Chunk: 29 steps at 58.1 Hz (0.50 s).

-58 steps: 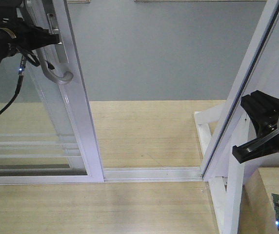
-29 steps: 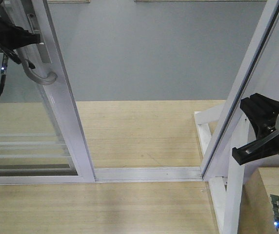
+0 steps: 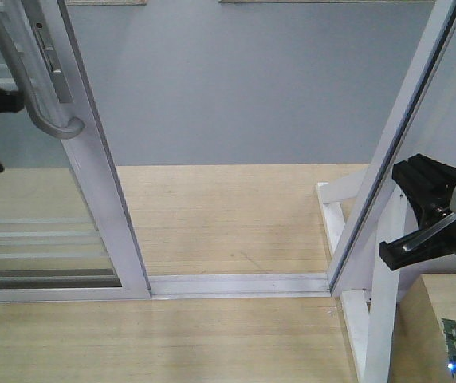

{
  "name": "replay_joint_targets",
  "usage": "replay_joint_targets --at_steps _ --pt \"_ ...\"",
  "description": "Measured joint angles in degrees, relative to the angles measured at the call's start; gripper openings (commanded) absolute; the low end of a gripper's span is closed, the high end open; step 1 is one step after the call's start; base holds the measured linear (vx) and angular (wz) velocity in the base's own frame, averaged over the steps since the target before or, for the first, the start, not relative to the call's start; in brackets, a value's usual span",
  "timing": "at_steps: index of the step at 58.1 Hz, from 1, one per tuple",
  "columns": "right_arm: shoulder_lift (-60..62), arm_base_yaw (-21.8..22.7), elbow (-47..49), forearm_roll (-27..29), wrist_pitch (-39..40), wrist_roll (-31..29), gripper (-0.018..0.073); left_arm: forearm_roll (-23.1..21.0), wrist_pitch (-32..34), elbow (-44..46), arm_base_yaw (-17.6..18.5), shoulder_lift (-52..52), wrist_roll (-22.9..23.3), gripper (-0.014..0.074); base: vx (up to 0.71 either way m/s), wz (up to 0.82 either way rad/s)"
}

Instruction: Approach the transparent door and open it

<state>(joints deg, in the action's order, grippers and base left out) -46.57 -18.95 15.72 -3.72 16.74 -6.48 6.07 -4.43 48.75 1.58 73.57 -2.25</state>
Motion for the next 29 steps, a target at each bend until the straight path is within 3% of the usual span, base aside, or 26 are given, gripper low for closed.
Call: replay_joint_targets --at_steps 19,29 --pt "6.63 0.0 0.0 0.0 -4.59 2.37 -0.0006 -1.92 -2.72 -20.08 2.59 -26.89 0.0 0.002 0.0 0.0" --pt "16.0 0.0 0.0 0.0 -14.62 2.77 -0.0006 -6.07 -10.28 -26.4 2.67 -40.63 0.0 0.002 0.0 0.0"
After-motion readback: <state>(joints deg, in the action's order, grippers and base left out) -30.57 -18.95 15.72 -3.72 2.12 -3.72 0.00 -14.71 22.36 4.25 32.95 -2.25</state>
